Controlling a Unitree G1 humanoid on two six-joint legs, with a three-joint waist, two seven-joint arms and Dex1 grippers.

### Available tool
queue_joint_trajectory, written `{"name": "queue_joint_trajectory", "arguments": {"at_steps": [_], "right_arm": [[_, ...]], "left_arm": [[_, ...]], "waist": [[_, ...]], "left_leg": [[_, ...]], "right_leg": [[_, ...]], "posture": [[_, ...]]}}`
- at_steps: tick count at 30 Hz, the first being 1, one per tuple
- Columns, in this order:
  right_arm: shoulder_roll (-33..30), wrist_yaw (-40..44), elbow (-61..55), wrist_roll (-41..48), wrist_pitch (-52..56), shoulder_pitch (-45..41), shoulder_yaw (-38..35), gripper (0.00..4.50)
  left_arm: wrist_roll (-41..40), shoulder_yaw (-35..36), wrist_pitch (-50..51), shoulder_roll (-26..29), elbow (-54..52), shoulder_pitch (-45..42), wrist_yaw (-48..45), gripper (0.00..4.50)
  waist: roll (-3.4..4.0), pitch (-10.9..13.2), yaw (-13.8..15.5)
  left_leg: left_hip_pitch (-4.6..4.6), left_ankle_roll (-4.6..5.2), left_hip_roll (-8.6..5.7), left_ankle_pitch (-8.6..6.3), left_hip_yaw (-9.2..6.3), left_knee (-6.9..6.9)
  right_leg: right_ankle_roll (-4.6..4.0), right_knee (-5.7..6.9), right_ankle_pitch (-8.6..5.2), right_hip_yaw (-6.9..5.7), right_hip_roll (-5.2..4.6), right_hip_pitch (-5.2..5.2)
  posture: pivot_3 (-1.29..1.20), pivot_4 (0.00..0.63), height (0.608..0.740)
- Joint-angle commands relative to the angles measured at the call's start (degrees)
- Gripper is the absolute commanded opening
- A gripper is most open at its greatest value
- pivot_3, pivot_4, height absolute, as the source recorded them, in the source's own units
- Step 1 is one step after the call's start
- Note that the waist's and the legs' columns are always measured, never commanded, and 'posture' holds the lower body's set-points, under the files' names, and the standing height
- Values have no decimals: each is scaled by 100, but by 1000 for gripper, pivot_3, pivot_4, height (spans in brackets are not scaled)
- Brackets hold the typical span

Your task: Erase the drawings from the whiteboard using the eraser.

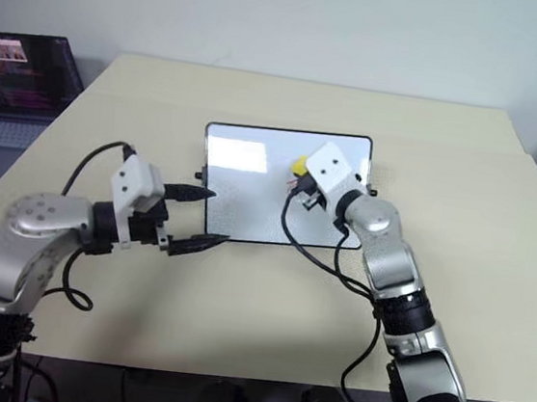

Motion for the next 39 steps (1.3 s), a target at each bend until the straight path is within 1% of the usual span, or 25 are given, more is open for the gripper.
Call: {"name": "queue_joint_trajectory", "arguments": {"at_steps": [1, 4, 6, 8, 13, 14, 25, 27, 31, 33, 35, 39], "right_arm": [[-184, 128, 234, -182, -194, -7, 261, 1174], [-517, 592, 153, -285, -156, 275, 660, 1174], [-620, 751, 65, -304, -166, 368, 802, 1174], [-589, 564, 120, -367, -291, 286, 751, 1174], [-422, -227, 485, -471, -731, -115, 392, 1174], [-411, -271, 525, -453, -769, -156, 364, 1174], [-731, 843, 237, -384, -260, 217, 736, 1174], [-691, 716, 239, -436, -365, 163, 676, 1174], [-425, -8, 456, -504, -760, -210, 348, 1174], [-353, -164, 522, -478, -855, -303, 268, 1174], [-275, -119, 562, -402, -870, -353, 296, 1174], [-177, 286, 613, -369, -740, -281, 582, 1174]], "left_arm": [[14, -16, -63, 24, -60, -90, -18, 4500], [40, -32, -52, 50, -68, -70, -19, 4500], [73, -38, -85, 75, -28, -56, -29, 4500], [74, -44, -96, 67, -9, -62, -41, 4500], [92, -67, -99, 50, -1, -81, -52, 4500], [87, -67, -92, 47, -8, -81, -56, 4500], [32, 0, -66, 57, -88, 51, -42, 4500], [25, 21, -66, 74, -65, 49, -54, 4500], [18, 51, -63, 91, -84, 101, -54, 4500], [14, 55, -50, 93, -104, 113, -41, 4500], [2, 75, -32, 91, -153, 173, -17, 4500], [-30, 115, -5, 101, -239, 281, 4, 4500]], "waist": [[-1, -1, -2], [-3, -3, -2], [-4, -3, -3], [-5, -4, -8], [-4, -2, -12], [-4, -2, -10], [-5, -3, -5], [-5, -4, -6], [-4, -3, -15], [-4, -3, -13], [-4, -3, -7], [-4, -3, -12]], "left_leg": [[0, 1, 0, 0, 2, 0], [6, 1, 1, -1, 0, 4], [17, 2, 0, -1, -5, 10], [28, 3, 0, 0, -4, 15], [41, 9, -3, 6, -2, 24], [41, 13, -3, 10, -1, 25], [40, 16, 0, 11, -3, 22], [41, 17, -1, 11, -3, 23], [43, 17, -1, 12, -2, 25], [42, 17, -1, 12, 0, 25], [35, 17, 0, 12, -2, 23], [26, 16, 1, 10, -3, 19]], "right_leg": [[0, -1, 0, 3, -1, 0], [0, 5, 0, 1, -2, 4], [0, 8, 0, -4, -1, 18], [1, 19, -1, -4, 1, 25], [19, 44, -10, 0, 3, 25], [17, 46, -7, 1, 4, 25], [7, 44, 1, 1, 3, 25], [10, 45, -1, 0, 3, 25], [13, 47, -2, 0, 4, 25], [12, 47, -1, 2, 4, 24], [8, 45, 1, 0, 4, 21], [-8, 39, 8, 0, 3, 15]], "posture": [[0, 150, 740], [0, 150, 740], [0, 150, 740], [0, 150, 740], [0, 150, 740], [0, 150, 740], [0, 150, 740], [0, 150, 740], [0, 150, 740], [0, 150, 740], [0, 150, 740], [0, 150, 740]]}}
